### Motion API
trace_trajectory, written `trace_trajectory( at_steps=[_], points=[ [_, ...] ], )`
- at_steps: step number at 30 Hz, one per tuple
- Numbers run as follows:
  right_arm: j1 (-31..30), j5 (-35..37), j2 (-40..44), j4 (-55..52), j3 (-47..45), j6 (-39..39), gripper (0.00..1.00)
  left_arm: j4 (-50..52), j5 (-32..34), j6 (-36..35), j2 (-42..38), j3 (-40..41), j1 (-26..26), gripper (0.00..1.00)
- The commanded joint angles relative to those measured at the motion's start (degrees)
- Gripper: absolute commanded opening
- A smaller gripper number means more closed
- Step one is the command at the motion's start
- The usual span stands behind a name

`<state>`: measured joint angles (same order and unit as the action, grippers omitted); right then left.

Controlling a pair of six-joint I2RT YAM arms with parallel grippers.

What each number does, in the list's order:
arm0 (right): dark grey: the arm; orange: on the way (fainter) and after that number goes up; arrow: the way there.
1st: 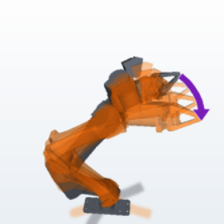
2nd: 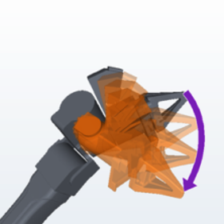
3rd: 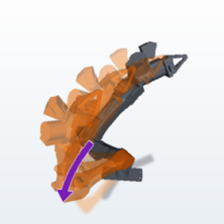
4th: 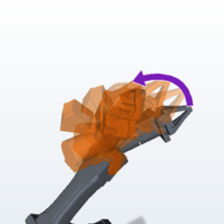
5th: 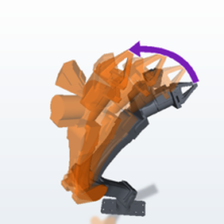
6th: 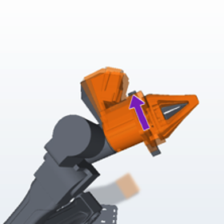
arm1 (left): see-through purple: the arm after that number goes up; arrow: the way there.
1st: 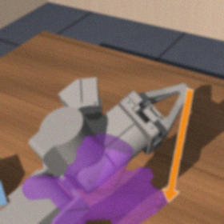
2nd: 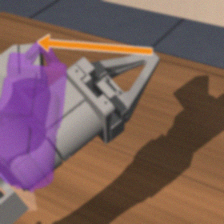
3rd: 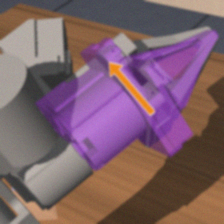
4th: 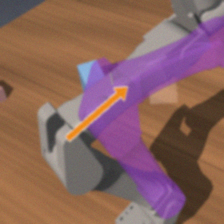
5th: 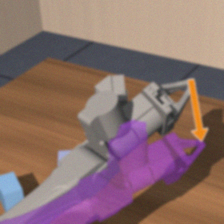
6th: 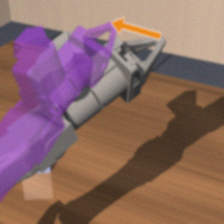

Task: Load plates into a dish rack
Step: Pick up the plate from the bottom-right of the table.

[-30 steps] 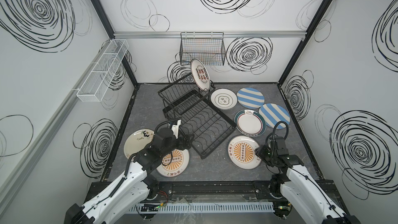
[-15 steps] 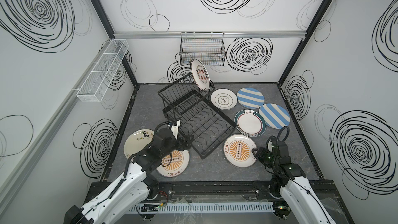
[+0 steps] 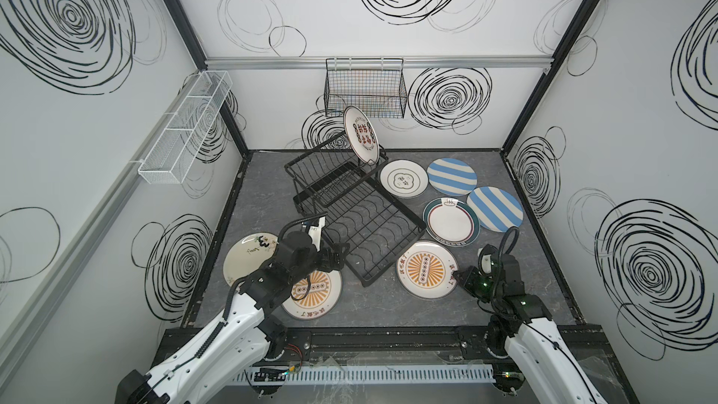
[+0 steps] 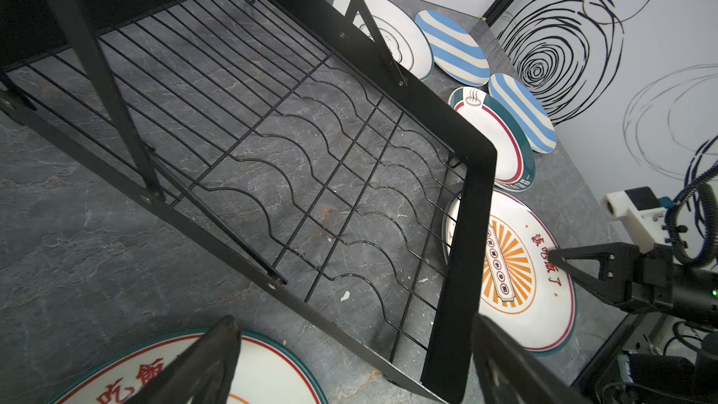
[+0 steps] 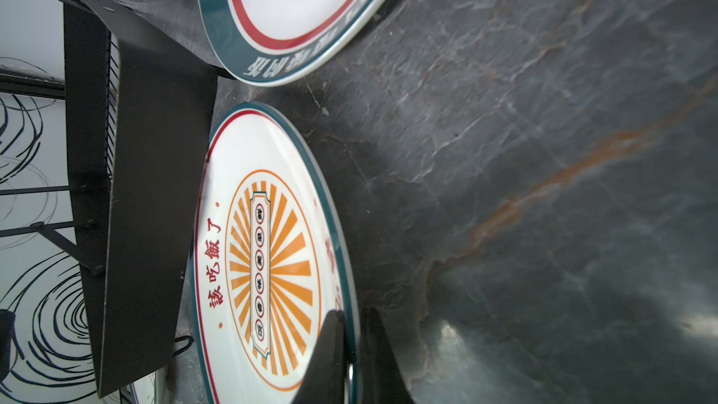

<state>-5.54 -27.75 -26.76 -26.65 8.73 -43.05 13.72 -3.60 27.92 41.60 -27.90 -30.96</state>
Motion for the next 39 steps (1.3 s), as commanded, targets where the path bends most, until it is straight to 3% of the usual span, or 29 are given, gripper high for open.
trace_trajectory(
  at_steps=[1, 5, 12, 18, 30, 39],
  points=[
    [-0.08, 0.35, 0.05, -5.89, 1.82, 0.68, 0.04, -1.04, 0.02, 0.38, 0.45, -1.37, 0.2, 0.96],
    [-0.09, 4.85, -1.8, -11.15, 8.77, 0.72, 0.0, -1.54, -0.44, 0.25, 0.67, -1.19, 0.2, 0.96],
    [-0.26, 8.34, -13.88, -17.4, 20.6, 1.61, 0.0, -1.74, -1.32, -0.19, 0.06, -1.48, 0.19, 0.96],
    [-0.22, 18.53, -19.3, -21.85, 35.11, 6.34, 0.0, -1.98, -1.5, -1.04, -0.25, -1.68, 0.35, 0.96],
    [-0.26, 23.09, -26.48, -28.29, 54.03, 15.46, 0.0, -2.39, -2.88, -1.82, 0.14, -1.77, 1.01, 0.96],
    [-3.73, 23.33, -31.53, -20.75, 64.89, 19.62, 0.0, -3.15, -2.93, -1.91, 0.05, -0.31, 1.08, 0.96]
  ],
)
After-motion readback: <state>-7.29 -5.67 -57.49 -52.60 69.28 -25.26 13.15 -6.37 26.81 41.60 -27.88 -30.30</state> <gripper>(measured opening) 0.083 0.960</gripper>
